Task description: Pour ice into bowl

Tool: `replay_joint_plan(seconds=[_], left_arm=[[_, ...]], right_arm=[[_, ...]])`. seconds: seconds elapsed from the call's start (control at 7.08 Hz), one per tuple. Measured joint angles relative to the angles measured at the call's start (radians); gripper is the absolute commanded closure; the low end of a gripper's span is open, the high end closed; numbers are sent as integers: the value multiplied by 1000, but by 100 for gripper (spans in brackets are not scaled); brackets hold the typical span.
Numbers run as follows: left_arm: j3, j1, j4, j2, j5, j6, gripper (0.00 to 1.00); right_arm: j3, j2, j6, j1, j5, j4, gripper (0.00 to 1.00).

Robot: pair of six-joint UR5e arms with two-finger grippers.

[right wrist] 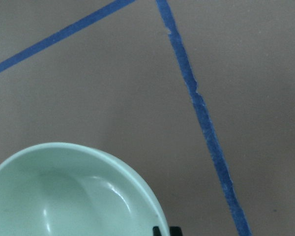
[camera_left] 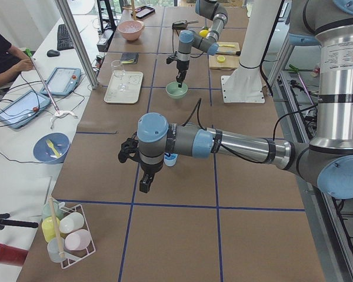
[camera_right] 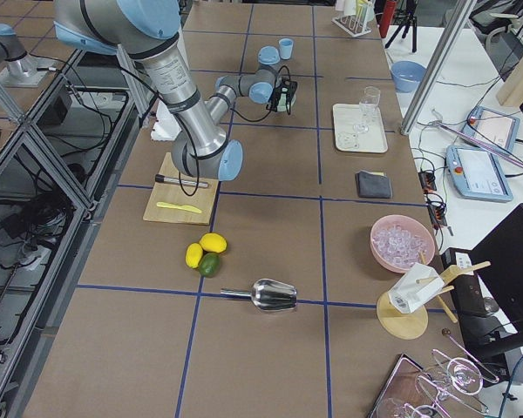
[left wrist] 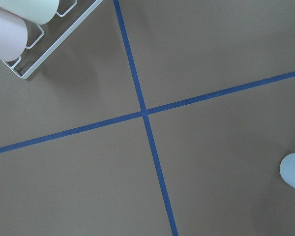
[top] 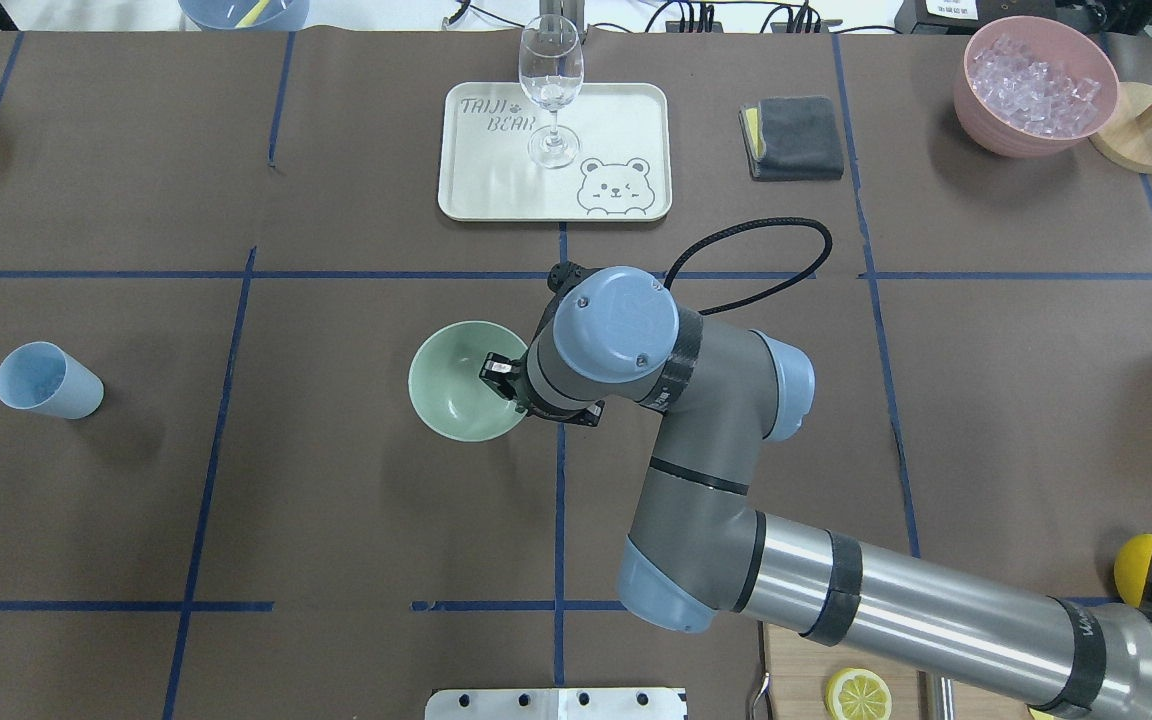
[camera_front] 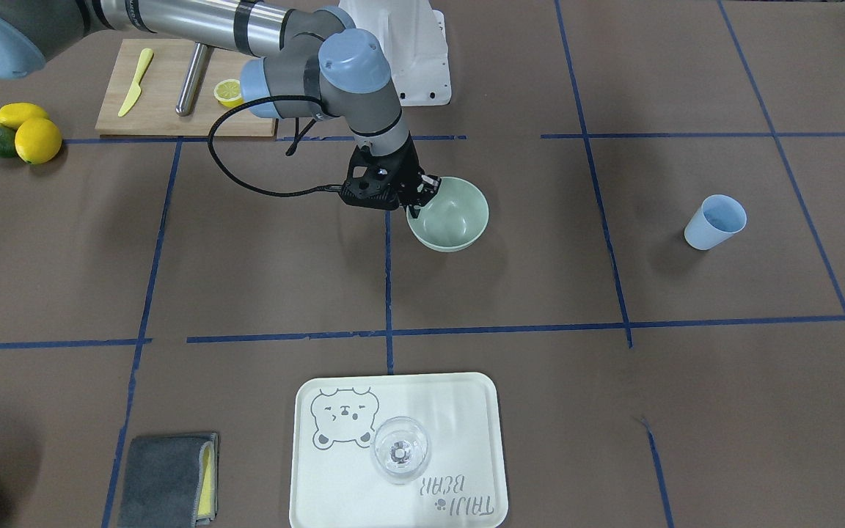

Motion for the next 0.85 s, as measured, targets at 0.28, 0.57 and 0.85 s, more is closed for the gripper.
replay_joint_plan(seconds=[0.28,0.57,0.85], left_arm=[[-6,27,-42,-1,-2,0,0],[-6,108,-112,0,-3,-11,0],[-15,254,-227,0,1,-249,0]], right_arm=[[-24,12,4,-10,-22,1,0],[-9,11,31,-6,-22,3,0],[122,-56,38,35,1,-4,0]])
